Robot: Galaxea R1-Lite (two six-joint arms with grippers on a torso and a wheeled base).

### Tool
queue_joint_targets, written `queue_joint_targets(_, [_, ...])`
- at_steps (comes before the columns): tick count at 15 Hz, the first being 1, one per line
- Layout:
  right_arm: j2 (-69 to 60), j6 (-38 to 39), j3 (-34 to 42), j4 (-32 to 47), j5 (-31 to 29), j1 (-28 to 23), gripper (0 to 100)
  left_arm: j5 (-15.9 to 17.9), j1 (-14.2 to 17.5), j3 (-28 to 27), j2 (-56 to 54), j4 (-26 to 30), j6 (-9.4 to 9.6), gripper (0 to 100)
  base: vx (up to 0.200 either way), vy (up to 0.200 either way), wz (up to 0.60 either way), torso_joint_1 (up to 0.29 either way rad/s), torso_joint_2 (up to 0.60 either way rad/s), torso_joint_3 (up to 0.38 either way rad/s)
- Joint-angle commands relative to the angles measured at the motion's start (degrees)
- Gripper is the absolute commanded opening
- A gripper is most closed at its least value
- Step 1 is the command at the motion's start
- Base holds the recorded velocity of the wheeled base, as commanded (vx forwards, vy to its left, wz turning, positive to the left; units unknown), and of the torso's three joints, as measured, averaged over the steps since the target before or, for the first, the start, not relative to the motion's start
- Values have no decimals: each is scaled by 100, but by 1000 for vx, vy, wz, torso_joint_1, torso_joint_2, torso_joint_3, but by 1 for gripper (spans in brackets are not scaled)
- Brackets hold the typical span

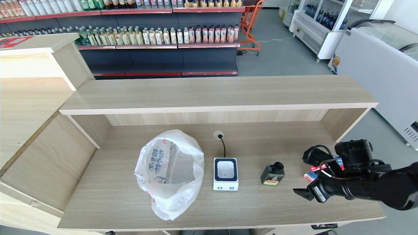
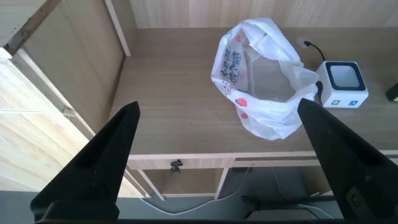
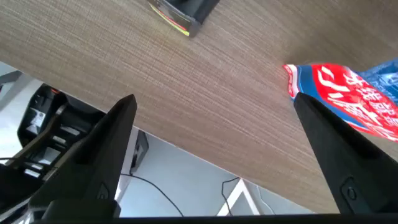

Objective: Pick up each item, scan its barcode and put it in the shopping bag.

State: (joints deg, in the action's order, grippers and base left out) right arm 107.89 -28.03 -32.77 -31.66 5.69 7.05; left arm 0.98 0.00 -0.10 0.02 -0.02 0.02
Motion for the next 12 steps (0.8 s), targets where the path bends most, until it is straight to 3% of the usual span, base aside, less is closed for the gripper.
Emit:
queue_joint_targets(1, [866, -19, -511, -209, 195, 139, 100, -1, 0, 1, -2, 2, -2, 100, 0, 0, 0, 0, 0, 0])
queue_joint_targets(7, [1762, -19, -1715, -253, 705, 464, 100, -1, 0, 1, -2, -6, -2, 100, 0, 0, 0, 0, 0, 0])
queue_joint_targets(12, [2158, -186, -1970, -253, 828, 640, 100, -1, 0, 1, -2, -6, -2, 100, 0, 0, 0, 0, 0, 0])
